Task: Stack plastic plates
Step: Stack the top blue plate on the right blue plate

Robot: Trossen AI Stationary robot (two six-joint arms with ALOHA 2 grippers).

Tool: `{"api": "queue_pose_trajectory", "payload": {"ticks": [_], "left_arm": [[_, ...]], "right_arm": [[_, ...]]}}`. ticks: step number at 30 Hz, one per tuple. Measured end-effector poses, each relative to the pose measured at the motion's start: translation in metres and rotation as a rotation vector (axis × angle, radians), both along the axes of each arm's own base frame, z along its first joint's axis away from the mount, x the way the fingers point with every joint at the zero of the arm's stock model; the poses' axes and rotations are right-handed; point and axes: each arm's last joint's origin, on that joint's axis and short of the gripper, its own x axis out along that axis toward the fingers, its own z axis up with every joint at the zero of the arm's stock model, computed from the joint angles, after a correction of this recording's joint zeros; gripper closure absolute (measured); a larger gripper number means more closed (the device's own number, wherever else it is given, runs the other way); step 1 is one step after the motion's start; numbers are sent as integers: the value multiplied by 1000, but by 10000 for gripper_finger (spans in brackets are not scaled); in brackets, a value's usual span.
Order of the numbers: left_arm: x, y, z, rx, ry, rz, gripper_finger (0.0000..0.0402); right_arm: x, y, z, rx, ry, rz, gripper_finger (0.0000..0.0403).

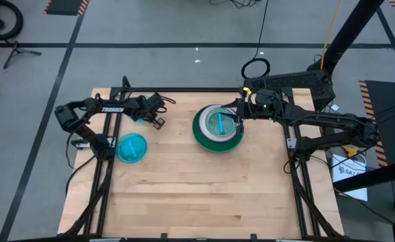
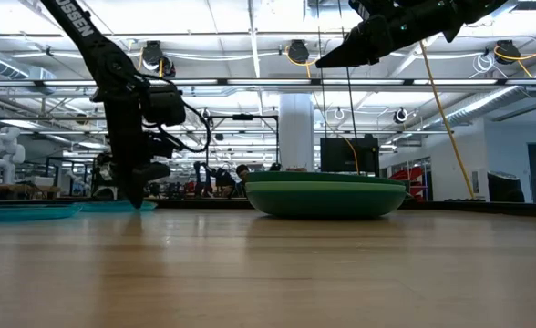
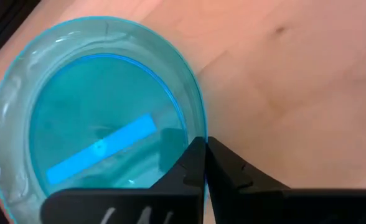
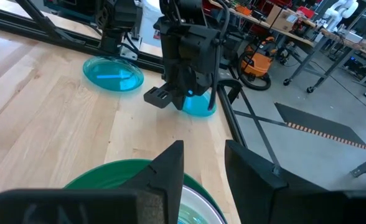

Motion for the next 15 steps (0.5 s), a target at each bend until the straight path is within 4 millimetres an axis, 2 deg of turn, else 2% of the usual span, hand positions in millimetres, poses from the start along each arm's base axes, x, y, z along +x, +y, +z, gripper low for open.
{"api": "queue_pose_trajectory", "payload": {"ticks": [7, 15], "left_arm": [[6, -15, 19, 48, -44, -119, 394], [24, -46, 34, 127, -55, -422, 395]], "right_arm": [[0, 0, 0, 0, 0, 0, 291], [0, 0, 0, -2, 0, 0, 291]]}}
